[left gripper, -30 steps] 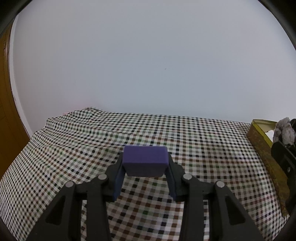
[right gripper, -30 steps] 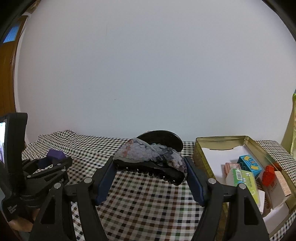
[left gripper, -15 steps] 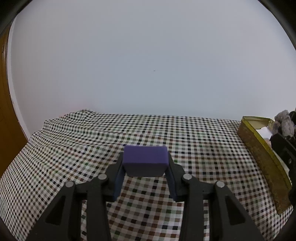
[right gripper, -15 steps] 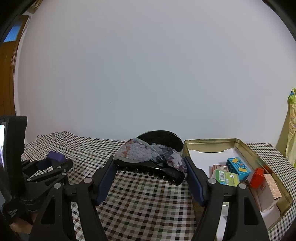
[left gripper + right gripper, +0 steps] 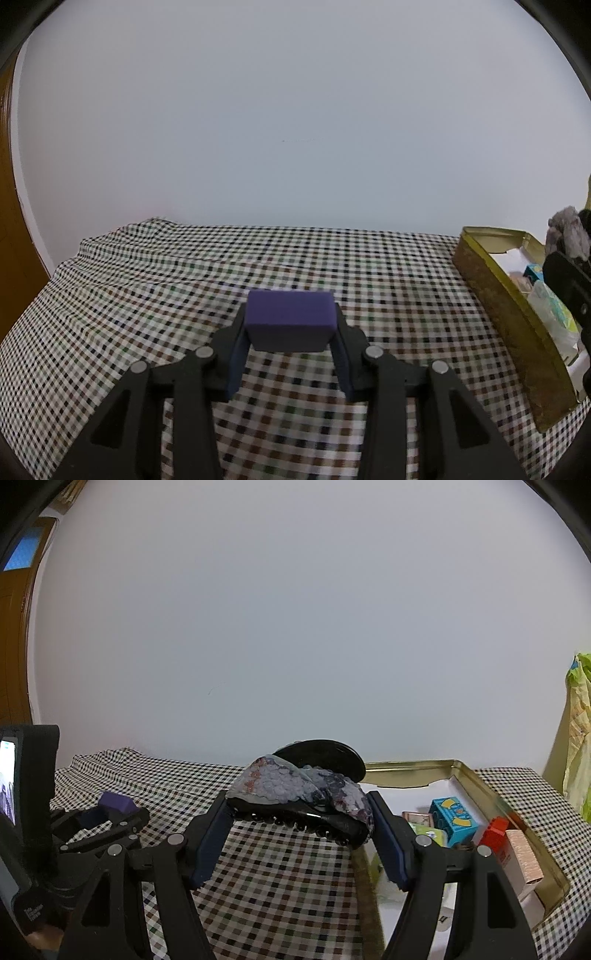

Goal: Organize rigid objects
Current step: 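Lift the hair clip with the right gripper while the left holds the purple block, then carry the purple block and hair clip over the gold tray with both grippers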

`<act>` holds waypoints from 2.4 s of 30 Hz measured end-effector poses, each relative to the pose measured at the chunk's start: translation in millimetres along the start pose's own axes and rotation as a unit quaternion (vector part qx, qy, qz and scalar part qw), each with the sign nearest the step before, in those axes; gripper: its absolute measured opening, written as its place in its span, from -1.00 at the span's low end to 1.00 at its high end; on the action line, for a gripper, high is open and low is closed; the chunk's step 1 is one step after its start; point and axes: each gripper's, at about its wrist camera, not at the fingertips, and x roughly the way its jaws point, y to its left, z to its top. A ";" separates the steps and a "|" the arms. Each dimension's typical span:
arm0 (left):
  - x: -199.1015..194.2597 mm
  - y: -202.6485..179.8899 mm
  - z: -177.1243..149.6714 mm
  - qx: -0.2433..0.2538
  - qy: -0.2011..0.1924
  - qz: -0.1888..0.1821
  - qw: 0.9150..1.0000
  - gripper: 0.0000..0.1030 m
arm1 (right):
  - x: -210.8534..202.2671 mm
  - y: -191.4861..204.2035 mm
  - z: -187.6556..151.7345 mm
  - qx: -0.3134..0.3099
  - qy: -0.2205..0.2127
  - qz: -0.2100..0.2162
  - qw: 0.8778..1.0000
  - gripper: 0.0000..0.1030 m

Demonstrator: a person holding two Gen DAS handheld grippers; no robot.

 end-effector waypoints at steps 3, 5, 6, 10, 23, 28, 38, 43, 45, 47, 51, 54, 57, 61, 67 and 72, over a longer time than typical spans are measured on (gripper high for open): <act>-2.2 -9.1 0.3 0.001 0.000 -0.006 1.000 -0.24 | -5.3 -4.6 1.3 -0.003 -0.006 -0.005 1.000 0.42; -3.8 -16.4 0.9 0.003 -0.001 -0.010 1.000 -0.24 | -9.3 -9.7 2.7 -0.001 -0.011 -0.007 1.000 0.42; -4.5 -20.2 1.2 0.005 -0.001 -0.012 1.000 -0.24 | -11.1 -12.8 3.2 0.001 -0.013 -0.008 1.000 0.42; -8.6 -34.8 2.4 0.014 -0.002 -0.020 1.000 -0.24 | -18.0 -23.3 5.4 0.005 -0.018 -0.013 1.000 0.42; -14.4 -66.3 3.7 0.032 -0.004 -0.034 0.999 -0.24 | -33.6 -51.7 13.5 0.009 -0.032 -0.034 0.999 0.42; -16.5 -76.8 3.4 0.037 -0.004 -0.040 0.998 -0.24 | -36.0 -63.4 16.8 0.013 -0.033 -0.045 0.998 0.42; -28.1 -94.6 11.8 0.036 -0.022 -0.058 0.997 -0.24 | -43.1 -95.2 23.9 0.026 -0.035 -0.071 0.997 0.42; -36.8 -109.8 17.4 0.042 -0.035 -0.075 0.996 -0.24 | -39.8 -118.0 30.4 0.028 -0.042 -0.091 0.995 0.42; -40.6 -115.5 20.0 0.045 -0.042 -0.084 0.995 -0.24 | -36.2 -127.5 33.9 0.033 -0.046 -0.103 0.993 0.42; -42.2 -124.6 23.3 0.050 -0.047 -0.093 0.993 -0.24 | -31.6 -137.0 35.1 0.035 -0.047 -0.118 0.991 0.42; -42.3 -144.9 29.1 0.057 -0.046 -0.114 0.991 -0.24 | -30.2 -156.7 38.6 0.045 -0.041 -0.142 0.988 0.42; -41.6 -161.1 28.1 0.067 -0.042 -0.130 0.988 -0.24 | -28.7 -170.8 38.7 0.060 -0.034 -0.150 0.986 0.42; -41.1 -176.2 23.3 0.081 -0.036 -0.144 0.986 -0.24 | -18.1 -188.7 25.8 0.062 -0.025 -0.155 0.986 0.42; -39.5 -193.2 15.6 0.095 -0.017 -0.164 0.982 -0.24 | -2.9 -207.0 23.6 0.068 -0.005 -0.149 0.986 0.42; -42.2 -223.5 10.3 0.123 -0.008 -0.188 0.975 -0.24 | 15.0 -200.7 20.3 0.057 0.034 -0.137 0.988 0.42; -41.9 -238.6 9.9 0.131 0.002 -0.204 0.970 -0.24 | 19.6 -193.9 19.7 0.045 0.042 -0.132 0.989 0.42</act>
